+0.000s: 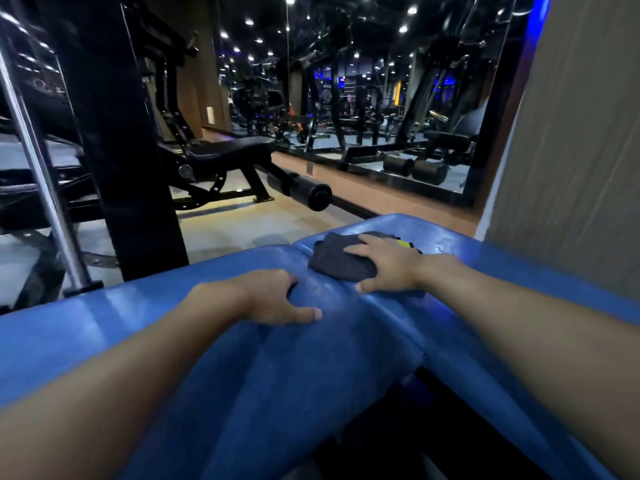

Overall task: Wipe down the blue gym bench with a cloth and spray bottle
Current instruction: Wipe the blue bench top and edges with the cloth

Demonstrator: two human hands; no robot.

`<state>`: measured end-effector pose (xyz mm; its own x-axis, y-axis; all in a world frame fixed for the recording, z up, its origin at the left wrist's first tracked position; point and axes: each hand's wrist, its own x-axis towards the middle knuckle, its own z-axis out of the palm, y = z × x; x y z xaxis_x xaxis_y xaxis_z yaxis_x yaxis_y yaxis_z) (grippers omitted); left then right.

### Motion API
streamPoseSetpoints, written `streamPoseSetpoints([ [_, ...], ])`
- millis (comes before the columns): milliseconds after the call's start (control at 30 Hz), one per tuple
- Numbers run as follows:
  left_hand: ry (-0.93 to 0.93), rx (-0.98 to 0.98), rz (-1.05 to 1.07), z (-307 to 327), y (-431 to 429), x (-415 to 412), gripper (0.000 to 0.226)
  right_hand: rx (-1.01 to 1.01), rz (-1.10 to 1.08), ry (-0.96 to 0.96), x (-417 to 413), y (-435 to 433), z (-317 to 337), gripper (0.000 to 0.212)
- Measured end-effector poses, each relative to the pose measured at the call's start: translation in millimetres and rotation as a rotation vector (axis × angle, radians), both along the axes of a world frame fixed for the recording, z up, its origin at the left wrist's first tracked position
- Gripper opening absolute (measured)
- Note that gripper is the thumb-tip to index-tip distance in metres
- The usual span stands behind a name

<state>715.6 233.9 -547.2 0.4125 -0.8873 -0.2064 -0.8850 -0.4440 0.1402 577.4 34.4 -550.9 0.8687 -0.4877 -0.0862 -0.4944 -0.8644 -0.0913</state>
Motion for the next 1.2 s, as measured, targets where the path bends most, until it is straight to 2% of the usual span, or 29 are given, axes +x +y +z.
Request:
streamPoseSetpoints([
  [67, 0.007, 0.034, 0.007, 0.1, -1.0, -3.3, 0.083, -0.116, 0.031, 0.006, -1.2, -0.8, -0.9, 0.078],
  [133, 0.009, 0.020, 0.019, -0.3, -0.1, -5.5, 0.081, -0.253, 0.075, -0.023, -0.1, 4.3, -1.3, 0.055],
  [200, 0.023, -0.018, 0.038, -0.1, 3.8, -7.8, 0.079, -0.356, 0.086, -0.133, -0.3, 16.0, 6.2, 0.029],
  [300, -0.041, -0.151, 0.108, 2.9, 17.1, -7.3, 0.091, -0.427, 0.100, -0.277, -0.3, 39.7, 22.3, 0.014],
  [333, -0.048, -0.199, 0.145, 5.3, 23.2, -7.9, 0.092, -0.424, 0.126, -0.303, -2.4, 50.8, 27.6, 0.014],
  [433, 0.015, -0.175, 0.245, 15.7, 49.7, -13.0, 0.066, -0.258, 0.183, -0.236, -7.2, 85.8, 36.1, 0.036],
  [500, 0.027, -0.122, 0.256, 21.6, 67.0, -13.1, 0.083, -0.135, 0.197, -0.197, -9.7, 100.0, 36.7, 0.043],
  [567, 0.046, -0.095, 0.262, 25.1, 81.5, -16.6, 0.100, -0.108, 0.205, -0.265, -14.4, 101.8, 35.2, 0.041],
  [633, 0.121, -0.072, 0.267, 23.9, 91.5, -22.6, 0.087, -0.115, 0.234, -0.249, -20.0, 96.9, 24.6, 0.043],
  [700, 0.160, -0.081, 0.244, 18.0, 96.8, -27.1, 0.075, -0.002, 0.218, -0.133, -27.1, 94.2, 6.1, 0.056],
  [767, 0.136, -0.131, 0.214, 8.8, 99.7, -25.9, 0.082, 0.084, 0.167, -0.084, -32.4, 96.0, -12.4, 0.057],
  [833, 0.108, -0.164, 0.193, 3.1, 103.8, -23.4, 0.096, 0.085, 0.144, -0.079, -37.0, 99.0, -20.9, 0.059],
  [900, 0.082, -0.177, 0.188, 0.4, 109.7, -18.7, 0.095, 0.030, 0.143, -0.021, -39.1, 101.9, -19.4, 0.065],
  [967, 0.010, -0.159, 0.176, -2.1, 114.7, -9.5, 0.106, -0.011, 0.127, -0.004, -38.9, 105.2, -21.3, 0.070],
  [1033, -0.005, -0.098, 0.178, -4.1, 117.2, -2.0, 0.117, -0.014, 0.091, -0.087, -36.6, 108.1, -29.3, 0.068],
  [1133, -0.029, -0.040, 0.159, -4.0, 113.8, 6.5, 0.112, -0.035, 0.055, -0.215, -25.1, 109.1, -38.1, 0.065],
  [1200, -0.030, -0.014, 0.138, -1.0, 110.3, 8.3, 0.112, -0.041, 0.037, -0.236, -5.0, 102.7, -37.5, 0.062],
])
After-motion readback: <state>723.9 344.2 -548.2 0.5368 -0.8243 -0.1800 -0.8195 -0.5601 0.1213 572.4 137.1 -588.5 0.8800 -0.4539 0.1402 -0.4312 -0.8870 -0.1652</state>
